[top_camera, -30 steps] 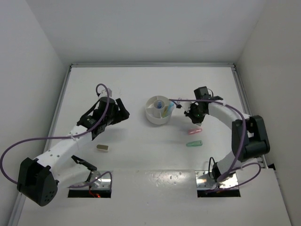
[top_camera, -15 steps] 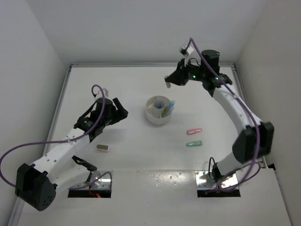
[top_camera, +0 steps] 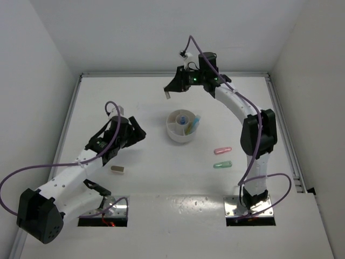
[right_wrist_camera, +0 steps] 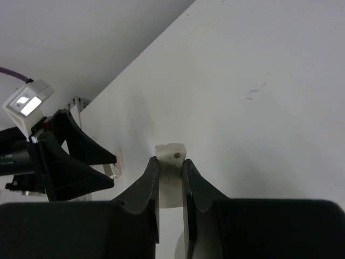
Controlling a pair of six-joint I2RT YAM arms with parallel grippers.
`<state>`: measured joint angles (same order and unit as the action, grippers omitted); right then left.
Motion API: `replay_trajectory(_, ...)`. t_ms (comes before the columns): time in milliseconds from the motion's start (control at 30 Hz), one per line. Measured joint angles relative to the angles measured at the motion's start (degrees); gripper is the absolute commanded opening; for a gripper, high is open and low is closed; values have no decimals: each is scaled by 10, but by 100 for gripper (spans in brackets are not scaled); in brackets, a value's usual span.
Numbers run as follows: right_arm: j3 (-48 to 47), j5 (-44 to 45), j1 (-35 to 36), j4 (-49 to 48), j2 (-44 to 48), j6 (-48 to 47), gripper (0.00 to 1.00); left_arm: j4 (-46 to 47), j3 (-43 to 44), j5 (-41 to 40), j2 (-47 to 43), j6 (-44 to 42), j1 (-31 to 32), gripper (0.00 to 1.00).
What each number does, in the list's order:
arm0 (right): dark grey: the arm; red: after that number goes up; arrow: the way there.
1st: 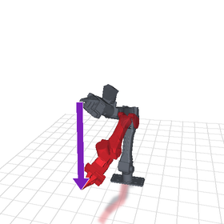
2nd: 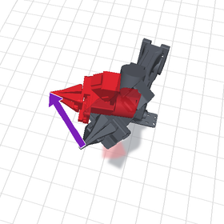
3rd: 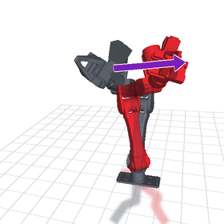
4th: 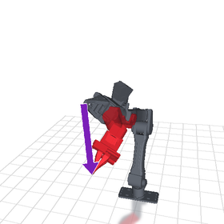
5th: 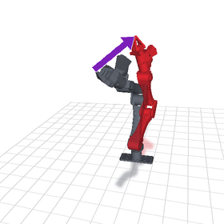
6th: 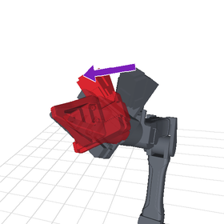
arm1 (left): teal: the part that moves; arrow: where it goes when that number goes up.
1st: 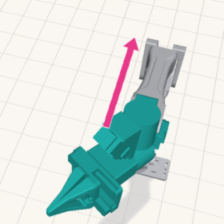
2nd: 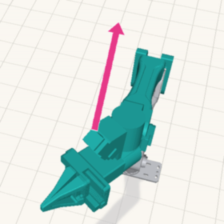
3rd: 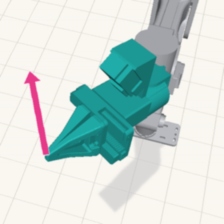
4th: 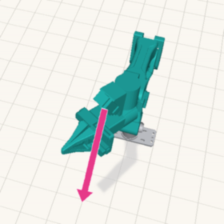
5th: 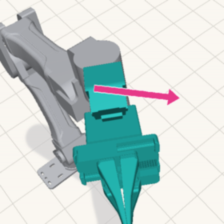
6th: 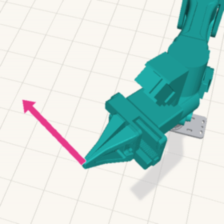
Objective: Sort the stationery into containers
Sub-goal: Place the stationery in the storage box.
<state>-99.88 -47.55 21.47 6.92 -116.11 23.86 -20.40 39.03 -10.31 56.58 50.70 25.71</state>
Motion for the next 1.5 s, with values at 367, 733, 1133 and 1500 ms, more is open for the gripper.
replay_trajectory(367,-58,27,28,166,-54,-189,0,4,-24,0,-9,0,0,71)
replay_trajectory(733,-54,87,53,225,-75,-266,0,4,-29,0,-17,0,0,71)
replay_trajectory(1133,-20,115,59,240,-75,-293,2,4,-33,0,-22,0,0,71)
replay_trajectory(1500,-19,134,59,243,-75,-305,63,4,-37,0,-27,0,0,71)
